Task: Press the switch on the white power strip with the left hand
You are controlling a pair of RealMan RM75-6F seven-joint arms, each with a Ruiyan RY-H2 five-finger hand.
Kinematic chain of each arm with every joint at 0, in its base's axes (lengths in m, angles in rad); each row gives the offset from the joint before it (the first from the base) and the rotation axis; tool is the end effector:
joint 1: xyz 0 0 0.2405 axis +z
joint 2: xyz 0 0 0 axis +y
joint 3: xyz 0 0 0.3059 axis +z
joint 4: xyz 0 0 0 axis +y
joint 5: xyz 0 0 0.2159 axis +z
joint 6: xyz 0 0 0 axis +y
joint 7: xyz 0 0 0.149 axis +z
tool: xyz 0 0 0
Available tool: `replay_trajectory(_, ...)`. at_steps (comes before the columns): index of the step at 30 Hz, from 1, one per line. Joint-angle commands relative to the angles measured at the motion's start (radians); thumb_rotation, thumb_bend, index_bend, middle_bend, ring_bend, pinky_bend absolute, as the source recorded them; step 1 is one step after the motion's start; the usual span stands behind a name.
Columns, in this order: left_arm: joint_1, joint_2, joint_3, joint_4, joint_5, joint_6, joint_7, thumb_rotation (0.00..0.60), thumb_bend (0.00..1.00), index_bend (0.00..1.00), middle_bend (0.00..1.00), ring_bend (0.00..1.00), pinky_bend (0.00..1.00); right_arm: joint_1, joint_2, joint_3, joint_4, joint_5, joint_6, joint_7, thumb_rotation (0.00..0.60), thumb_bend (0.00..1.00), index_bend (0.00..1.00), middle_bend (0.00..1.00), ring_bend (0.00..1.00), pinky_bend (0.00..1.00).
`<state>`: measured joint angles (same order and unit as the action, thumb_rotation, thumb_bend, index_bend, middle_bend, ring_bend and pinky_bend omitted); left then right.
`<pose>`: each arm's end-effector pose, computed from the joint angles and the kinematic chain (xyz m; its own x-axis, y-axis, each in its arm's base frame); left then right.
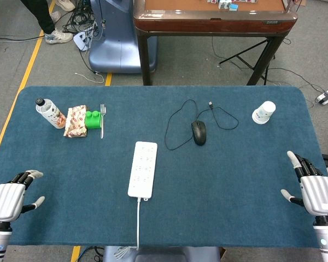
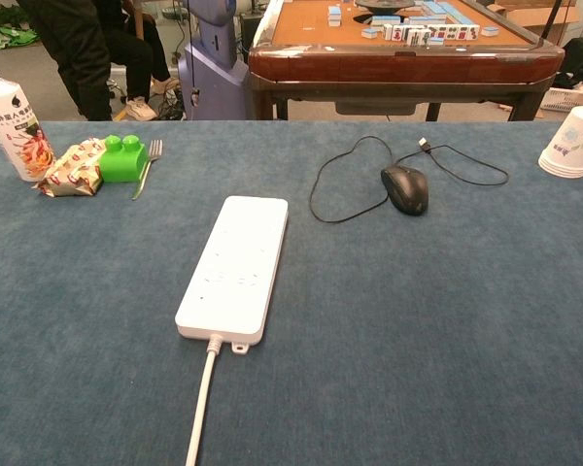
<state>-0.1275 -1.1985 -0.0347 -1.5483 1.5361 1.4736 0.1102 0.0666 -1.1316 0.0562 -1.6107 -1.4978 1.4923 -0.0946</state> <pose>-0.3535 0.2027 0.1460 0.4844 0.0044 0.8748 0.8720 -0.0832 -0.4824 -0.3601 -0.1851 0.1730 0.4696 0.0025 0.8829 -0.8828 0.0094 0.4696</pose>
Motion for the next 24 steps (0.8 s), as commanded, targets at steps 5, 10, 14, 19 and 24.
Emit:
replay_trajectory(5, -0.016, -0.005, 0.004, -0.005, 0.021, -0.012, 0.008, 0.6, 0.06, 0.4, 0.36, 0.35, 0.6, -0.014, -0.005, -0.012, 0.009, 0.002, 0.002, 0.015, 0.6, 0.0, 0.08, 0.14, 0.14, 0.37)
replay_trajectory(10, -0.045, -0.004, 0.0, -0.024, 0.081, -0.003, -0.071, 0.6, 0.19, 0.36, 0.43, 0.46, 0.72, -0.017, 0.017, 0.003, -0.012, 0.005, 0.022, 0.013, 0.6, 0.0, 0.09, 0.15, 0.14, 0.37)
replay_trajectory(14, -0.084, -0.02, -0.007, -0.03, 0.189, 0.046, -0.173, 0.6, 0.39, 0.4, 0.81, 0.8, 0.98, -0.015, 0.034, 0.012, -0.029, 0.003, 0.027, 0.008, 0.6, 0.0, 0.1, 0.15, 0.14, 0.37)
replay_trajectory(19, -0.167, -0.015, -0.005, -0.058, 0.305, 0.027, -0.267, 0.6, 0.55, 0.44, 1.0, 0.99, 1.0, -0.006, 0.038, 0.028, -0.038, 0.025, 0.016, 0.003, 0.6, 0.01, 0.11, 0.16, 0.14, 0.37)
replay_trajectory(24, -0.261, 0.0, -0.008, -0.113, 0.359, -0.065, -0.28, 0.6, 0.59, 0.38, 1.0, 1.0, 1.0, 0.0, 0.03, 0.03, -0.04, 0.039, 0.001, -0.012, 0.6, 0.02, 0.11, 0.16, 0.14, 0.37)
